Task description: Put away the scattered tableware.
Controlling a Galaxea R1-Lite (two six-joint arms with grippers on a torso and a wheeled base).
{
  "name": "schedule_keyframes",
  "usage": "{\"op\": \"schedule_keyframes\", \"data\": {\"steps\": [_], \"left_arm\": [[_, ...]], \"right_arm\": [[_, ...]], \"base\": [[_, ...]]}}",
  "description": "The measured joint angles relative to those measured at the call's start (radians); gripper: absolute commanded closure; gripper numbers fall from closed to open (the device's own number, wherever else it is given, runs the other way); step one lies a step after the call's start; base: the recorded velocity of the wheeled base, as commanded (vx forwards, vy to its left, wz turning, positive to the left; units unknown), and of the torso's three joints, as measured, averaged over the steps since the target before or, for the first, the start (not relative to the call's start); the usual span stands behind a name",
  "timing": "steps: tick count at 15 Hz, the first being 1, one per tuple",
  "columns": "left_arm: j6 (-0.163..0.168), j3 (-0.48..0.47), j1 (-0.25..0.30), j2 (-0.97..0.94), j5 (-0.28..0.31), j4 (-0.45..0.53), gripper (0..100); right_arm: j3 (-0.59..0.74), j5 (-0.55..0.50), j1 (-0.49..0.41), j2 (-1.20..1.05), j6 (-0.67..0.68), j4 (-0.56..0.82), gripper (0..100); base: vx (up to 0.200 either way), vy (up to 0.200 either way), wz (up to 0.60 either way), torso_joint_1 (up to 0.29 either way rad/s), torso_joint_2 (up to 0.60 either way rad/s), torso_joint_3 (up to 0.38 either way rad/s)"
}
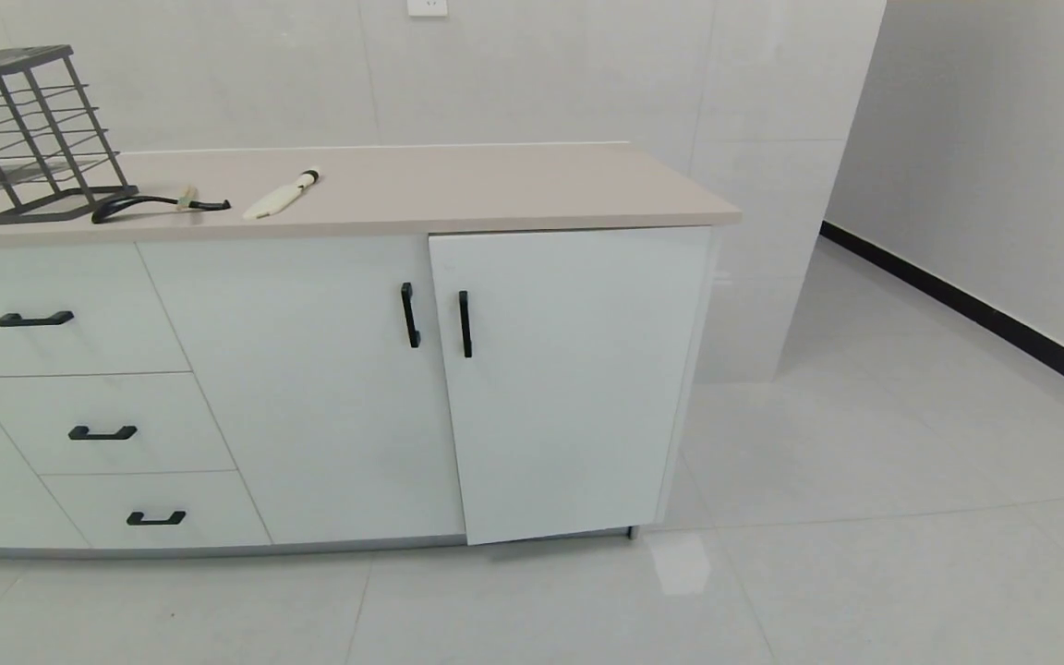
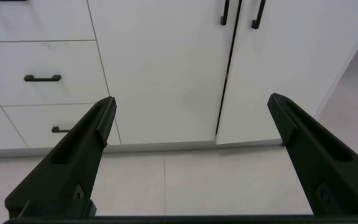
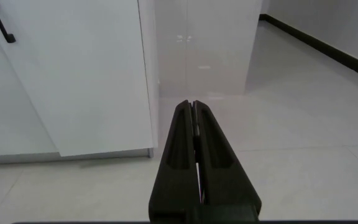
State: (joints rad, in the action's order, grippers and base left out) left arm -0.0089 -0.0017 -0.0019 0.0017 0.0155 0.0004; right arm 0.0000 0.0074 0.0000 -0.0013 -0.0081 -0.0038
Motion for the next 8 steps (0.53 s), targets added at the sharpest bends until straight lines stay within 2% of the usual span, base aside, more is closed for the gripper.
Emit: {"op": "schedule_keyframes", "data": {"steps": [2, 5, 8], "left_arm": [[0.000, 0.000, 0.000, 0.000, 0.000, 0.000, 0], [0.000, 0.000, 0.000, 0.000, 0.000, 0.000, 0], [0.000, 0.000, 0.000, 0.000, 0.000, 0.000, 0]], "right_arm": [[0.000, 0.000, 0.000, 0.000, -0.001, 0.000, 100], [0.000, -0.002, 0.000, 0.000, -0.004, -0.001, 100], [0.000, 0.000, 0.000, 0.000, -0.001, 0.000, 100]], "base": [[0.000, 0.000, 0.00, 0.000, 0.00, 0.000], [0.000, 0.000, 0.60, 0.004, 0.00, 0.006], [0.000, 0.000, 0.00, 0.000, 0.00, 0.000]]}}
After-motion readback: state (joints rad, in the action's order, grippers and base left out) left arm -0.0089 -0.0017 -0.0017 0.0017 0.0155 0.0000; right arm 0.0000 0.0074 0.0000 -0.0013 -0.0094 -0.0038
